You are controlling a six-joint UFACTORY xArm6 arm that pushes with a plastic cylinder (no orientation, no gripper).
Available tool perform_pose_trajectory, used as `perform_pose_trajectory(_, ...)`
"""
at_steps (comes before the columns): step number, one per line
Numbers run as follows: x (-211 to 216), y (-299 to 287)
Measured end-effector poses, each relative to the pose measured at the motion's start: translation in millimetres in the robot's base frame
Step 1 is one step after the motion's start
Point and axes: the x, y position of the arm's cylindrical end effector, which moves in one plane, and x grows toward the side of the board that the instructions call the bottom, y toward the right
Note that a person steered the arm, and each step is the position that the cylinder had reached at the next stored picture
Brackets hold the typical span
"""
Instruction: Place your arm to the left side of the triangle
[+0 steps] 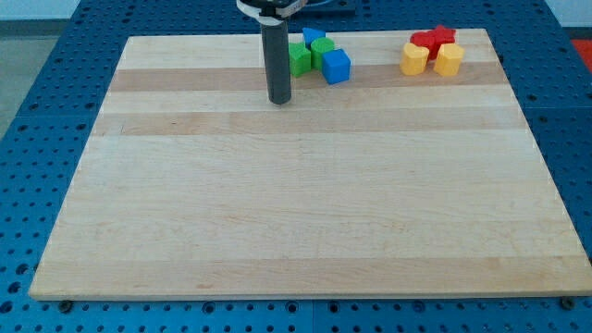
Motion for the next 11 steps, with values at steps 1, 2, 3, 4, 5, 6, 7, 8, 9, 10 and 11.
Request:
perform_pose_trajectory(1,-0.3,-3.2)
perform_pose_trajectory(2,-18.3,-30.4)
perform_pose_trajectory(3,-45.2,-71.5)
perform_pose_trajectory(4,-69.2,-94.3)
perform_pose_trajectory(5,-95.1,-92.6)
perform_pose_trajectory(6,-126.9,-71.3)
perform_pose_trajectory(7,-145.7,-45.3)
perform_pose_trajectory(8,-146.9,-28.7)
perform_pose_trajectory(9,-147.1,-4.9)
perform_pose_trajectory(10,-147.1,17.9)
perform_pose_trajectory(11,-145.6,40.3)
